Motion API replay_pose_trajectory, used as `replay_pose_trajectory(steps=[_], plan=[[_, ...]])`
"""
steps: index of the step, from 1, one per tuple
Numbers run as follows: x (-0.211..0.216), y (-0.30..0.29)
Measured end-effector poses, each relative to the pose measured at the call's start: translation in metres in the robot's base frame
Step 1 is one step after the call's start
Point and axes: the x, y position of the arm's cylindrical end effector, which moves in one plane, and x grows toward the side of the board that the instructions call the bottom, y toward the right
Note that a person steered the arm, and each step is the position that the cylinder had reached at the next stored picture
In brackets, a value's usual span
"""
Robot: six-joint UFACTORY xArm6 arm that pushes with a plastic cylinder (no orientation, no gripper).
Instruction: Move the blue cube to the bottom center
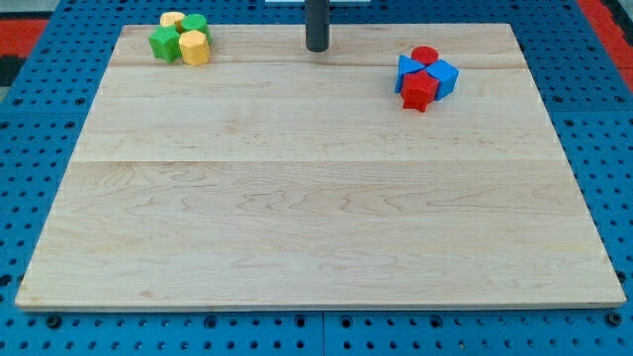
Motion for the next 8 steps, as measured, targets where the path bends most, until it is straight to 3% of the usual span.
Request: replay_pose_trajectory(steps=[3, 5, 7, 8], plan=[[0.0, -0.004], [0.0, 0.107], [0.002, 0.152], [0.031, 0.164]])
